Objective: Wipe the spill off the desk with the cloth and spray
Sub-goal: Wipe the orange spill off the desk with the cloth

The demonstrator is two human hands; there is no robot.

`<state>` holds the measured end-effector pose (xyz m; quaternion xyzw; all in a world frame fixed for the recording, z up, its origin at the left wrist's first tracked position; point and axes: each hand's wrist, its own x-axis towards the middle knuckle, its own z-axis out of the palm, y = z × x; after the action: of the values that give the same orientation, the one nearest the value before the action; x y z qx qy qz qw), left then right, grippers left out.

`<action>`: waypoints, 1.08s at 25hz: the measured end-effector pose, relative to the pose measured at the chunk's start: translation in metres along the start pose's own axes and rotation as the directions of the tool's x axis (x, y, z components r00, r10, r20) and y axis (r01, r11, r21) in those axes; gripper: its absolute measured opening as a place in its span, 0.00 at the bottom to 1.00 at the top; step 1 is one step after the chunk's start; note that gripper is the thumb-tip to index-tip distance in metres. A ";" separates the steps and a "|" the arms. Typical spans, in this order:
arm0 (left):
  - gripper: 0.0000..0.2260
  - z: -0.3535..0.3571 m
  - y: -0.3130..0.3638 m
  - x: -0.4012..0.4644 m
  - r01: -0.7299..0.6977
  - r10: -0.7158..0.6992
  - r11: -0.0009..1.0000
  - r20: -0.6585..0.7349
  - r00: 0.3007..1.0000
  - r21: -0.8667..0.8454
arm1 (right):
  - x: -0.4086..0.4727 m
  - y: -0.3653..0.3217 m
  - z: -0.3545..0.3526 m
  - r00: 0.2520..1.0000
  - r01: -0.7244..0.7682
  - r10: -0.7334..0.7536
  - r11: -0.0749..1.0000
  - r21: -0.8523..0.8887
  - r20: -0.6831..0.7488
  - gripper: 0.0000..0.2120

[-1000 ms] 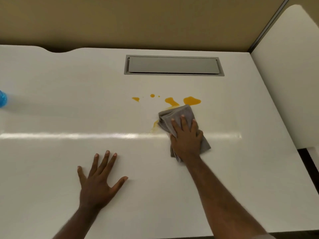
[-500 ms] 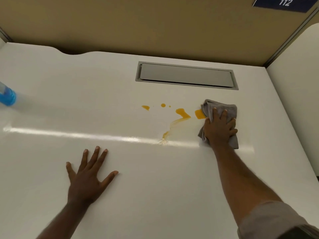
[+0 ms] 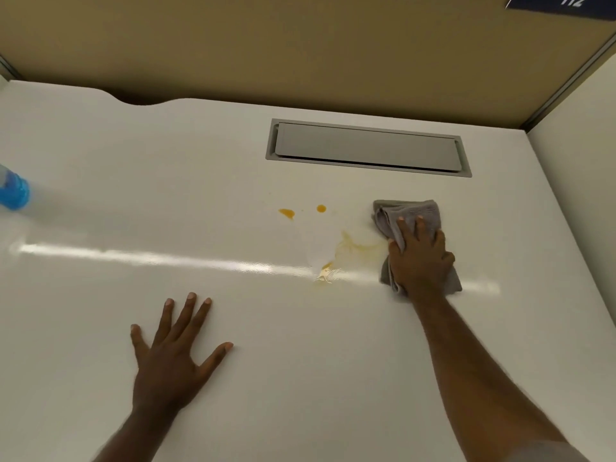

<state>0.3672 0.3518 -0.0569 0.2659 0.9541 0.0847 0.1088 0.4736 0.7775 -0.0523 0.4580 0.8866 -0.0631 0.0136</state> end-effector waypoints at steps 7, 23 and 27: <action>0.36 -0.002 0.001 0.000 0.003 -0.003 1.000 0.001 1.000 0.007 | 0.006 -0.098 0.007 0.977 0.211 -0.211 0.977 0.012 0.039 0.28; 0.36 0.001 0.000 0.001 0.003 -0.003 1.000 -0.008 1.000 0.002 | 0.096 -0.073 0.002 0.992 -0.124 0.124 0.984 0.130 0.009 0.26; 0.36 0.001 0.000 0.001 0.001 -0.001 1.000 -0.007 1.000 0.006 | 0.095 -0.122 0.007 0.998 0.030 -0.035 0.996 0.079 0.055 0.26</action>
<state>0.3664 0.3526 -0.0584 0.2655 0.9549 0.0824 0.1048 0.3188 0.7840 -0.0548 0.4417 0.8901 -0.1107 0.0199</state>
